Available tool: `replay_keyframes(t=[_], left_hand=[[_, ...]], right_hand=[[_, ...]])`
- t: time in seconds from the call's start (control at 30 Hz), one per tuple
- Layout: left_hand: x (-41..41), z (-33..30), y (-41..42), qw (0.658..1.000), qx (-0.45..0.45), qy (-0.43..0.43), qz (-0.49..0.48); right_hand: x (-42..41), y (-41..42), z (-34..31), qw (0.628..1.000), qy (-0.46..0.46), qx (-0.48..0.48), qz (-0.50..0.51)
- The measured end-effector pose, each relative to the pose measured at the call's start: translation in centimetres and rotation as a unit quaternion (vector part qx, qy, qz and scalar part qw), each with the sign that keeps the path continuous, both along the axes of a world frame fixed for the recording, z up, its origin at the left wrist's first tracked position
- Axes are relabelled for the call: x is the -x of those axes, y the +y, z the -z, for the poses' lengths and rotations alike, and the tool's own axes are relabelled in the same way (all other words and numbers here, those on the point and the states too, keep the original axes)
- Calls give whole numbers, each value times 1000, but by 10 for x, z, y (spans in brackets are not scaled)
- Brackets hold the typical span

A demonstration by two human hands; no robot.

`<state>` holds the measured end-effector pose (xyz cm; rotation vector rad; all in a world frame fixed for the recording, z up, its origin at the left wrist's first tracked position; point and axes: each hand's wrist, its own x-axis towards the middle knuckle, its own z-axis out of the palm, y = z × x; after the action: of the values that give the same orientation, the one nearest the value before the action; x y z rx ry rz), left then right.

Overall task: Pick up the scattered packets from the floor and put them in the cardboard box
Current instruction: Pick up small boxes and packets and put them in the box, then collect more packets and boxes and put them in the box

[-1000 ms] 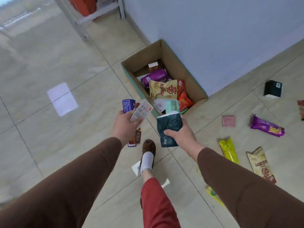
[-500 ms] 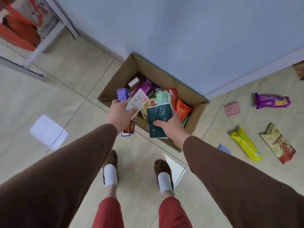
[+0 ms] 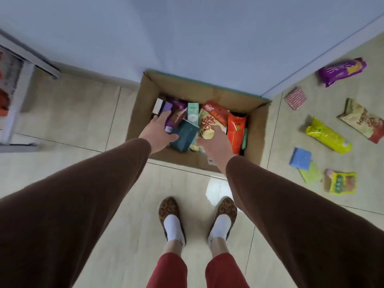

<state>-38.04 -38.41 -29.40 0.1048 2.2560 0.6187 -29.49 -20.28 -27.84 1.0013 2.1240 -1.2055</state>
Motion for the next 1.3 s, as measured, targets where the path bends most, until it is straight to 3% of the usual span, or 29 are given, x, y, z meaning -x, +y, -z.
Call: replay_keyframes(t=[0.5, 1.0, 1.3], left_hand=[[-50, -86, 57, 970, -11, 136, 199], [-202, -145, 253, 908, -50, 170, 379], [-330, -154, 383, 915, -36, 160, 369]], right_hand=[[-108, 62, -67, 976, 53, -192, -89], [-306, 224, -131, 963, 48, -250, 86], [-435, 345, -139, 963, 58, -239, 107]])
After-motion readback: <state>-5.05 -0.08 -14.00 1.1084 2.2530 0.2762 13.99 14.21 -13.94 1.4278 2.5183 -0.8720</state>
